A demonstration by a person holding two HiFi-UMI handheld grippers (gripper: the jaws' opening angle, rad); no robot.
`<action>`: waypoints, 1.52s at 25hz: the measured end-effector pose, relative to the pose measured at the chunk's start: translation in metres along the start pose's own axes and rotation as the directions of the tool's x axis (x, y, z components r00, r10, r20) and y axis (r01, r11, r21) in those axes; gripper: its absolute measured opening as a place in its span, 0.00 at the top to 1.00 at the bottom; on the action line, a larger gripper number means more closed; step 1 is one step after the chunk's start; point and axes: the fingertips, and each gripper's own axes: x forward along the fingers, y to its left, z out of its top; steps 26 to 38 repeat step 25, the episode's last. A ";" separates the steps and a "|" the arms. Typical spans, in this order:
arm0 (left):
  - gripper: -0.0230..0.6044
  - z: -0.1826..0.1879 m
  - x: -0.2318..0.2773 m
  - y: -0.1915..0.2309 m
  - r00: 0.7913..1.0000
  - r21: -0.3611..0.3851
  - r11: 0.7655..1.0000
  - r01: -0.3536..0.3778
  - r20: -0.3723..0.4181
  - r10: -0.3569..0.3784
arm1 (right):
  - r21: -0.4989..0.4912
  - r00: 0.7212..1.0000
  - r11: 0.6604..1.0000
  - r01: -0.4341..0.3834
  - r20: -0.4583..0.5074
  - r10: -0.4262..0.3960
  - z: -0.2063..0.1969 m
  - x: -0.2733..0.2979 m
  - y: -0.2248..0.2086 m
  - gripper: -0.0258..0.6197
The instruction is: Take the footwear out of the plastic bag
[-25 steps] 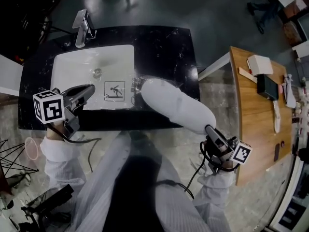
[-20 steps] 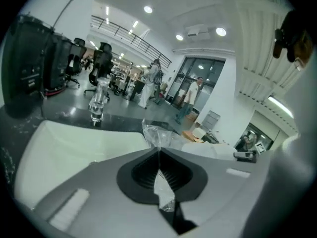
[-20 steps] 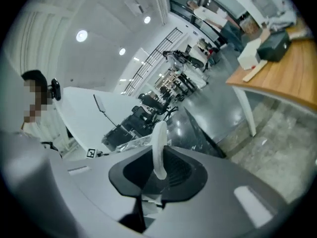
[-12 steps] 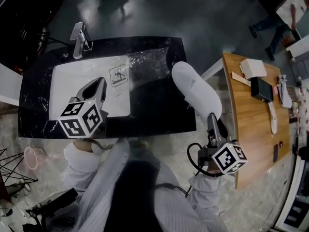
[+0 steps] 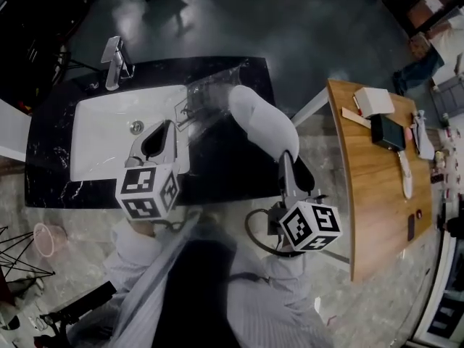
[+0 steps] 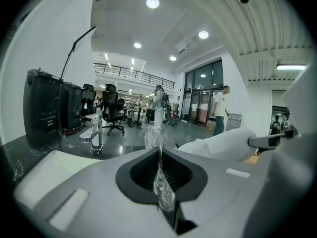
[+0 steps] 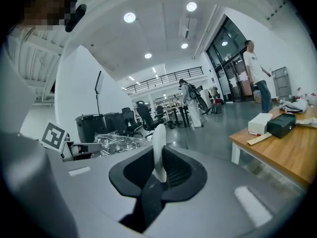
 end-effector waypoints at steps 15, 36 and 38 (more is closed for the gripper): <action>0.96 -0.001 -0.005 -0.001 1.000 -0.007 1.000 0.005 -0.003 -0.005 | -0.007 1.000 1.000 0.018 0.021 -0.017 0.011 -0.007 -0.007 0.86; 0.96 -0.004 -0.006 -0.006 1.000 -0.001 1.000 0.024 -0.012 -0.024 | -0.008 0.999 1.000 0.026 0.022 -0.026 0.011 -0.012 -0.006 0.86; 0.96 -0.004 -0.006 -0.006 1.000 -0.001 1.000 0.024 -0.012 -0.024 | -0.008 0.999 1.000 0.026 0.022 -0.026 0.011 -0.012 -0.006 0.86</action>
